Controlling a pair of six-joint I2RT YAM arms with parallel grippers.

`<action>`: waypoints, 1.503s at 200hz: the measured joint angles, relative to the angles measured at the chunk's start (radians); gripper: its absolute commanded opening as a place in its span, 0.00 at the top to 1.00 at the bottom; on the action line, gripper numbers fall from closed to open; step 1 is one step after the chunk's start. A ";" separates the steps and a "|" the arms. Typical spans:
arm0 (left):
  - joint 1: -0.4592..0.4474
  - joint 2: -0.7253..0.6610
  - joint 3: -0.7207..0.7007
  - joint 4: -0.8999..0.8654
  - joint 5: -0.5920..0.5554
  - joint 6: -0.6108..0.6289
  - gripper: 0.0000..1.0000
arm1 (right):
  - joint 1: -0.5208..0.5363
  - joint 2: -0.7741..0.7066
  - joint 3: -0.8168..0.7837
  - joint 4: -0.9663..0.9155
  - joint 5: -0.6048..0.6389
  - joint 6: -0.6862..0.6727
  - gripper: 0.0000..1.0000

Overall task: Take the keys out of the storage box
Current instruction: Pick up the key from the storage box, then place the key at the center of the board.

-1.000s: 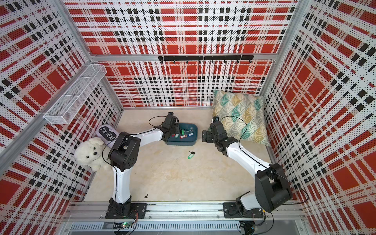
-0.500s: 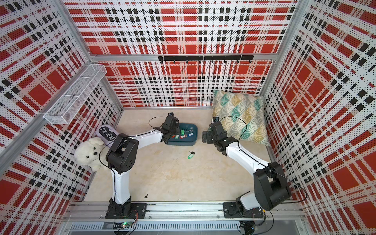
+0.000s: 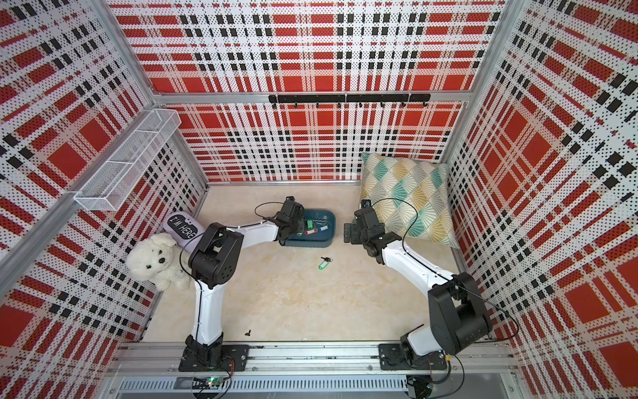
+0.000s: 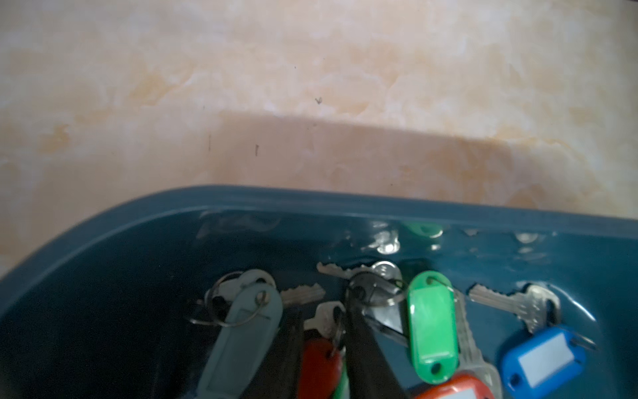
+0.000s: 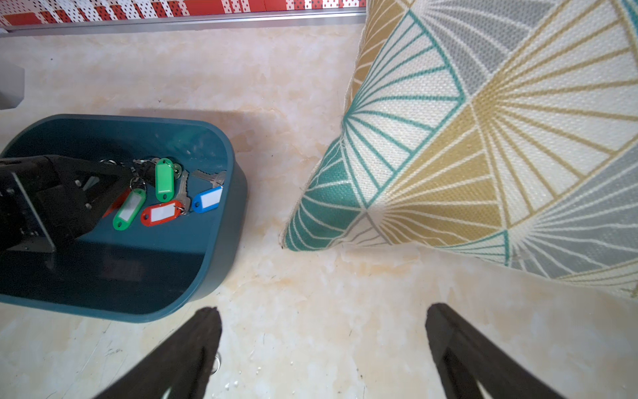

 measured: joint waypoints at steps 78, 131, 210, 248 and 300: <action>0.008 0.018 0.038 0.000 0.014 0.001 1.00 | 0.000 0.016 0.008 -0.006 0.011 -0.011 0.00; 0.001 -0.025 0.043 -0.030 -0.004 0.011 1.00 | 0.000 0.019 0.019 -0.007 0.009 -0.014 0.00; -0.088 -0.449 -0.162 -0.025 -0.080 0.002 1.00 | 0.005 0.003 0.018 -0.006 -0.036 -0.010 0.00; -0.209 -0.676 -0.393 -0.031 -0.113 -0.051 1.00 | 0.042 -0.037 0.016 -0.006 -0.048 -0.003 0.00; -0.402 -0.814 -0.594 -0.011 -0.184 -0.187 1.00 | 0.118 -0.056 0.013 -0.013 -0.046 0.013 0.00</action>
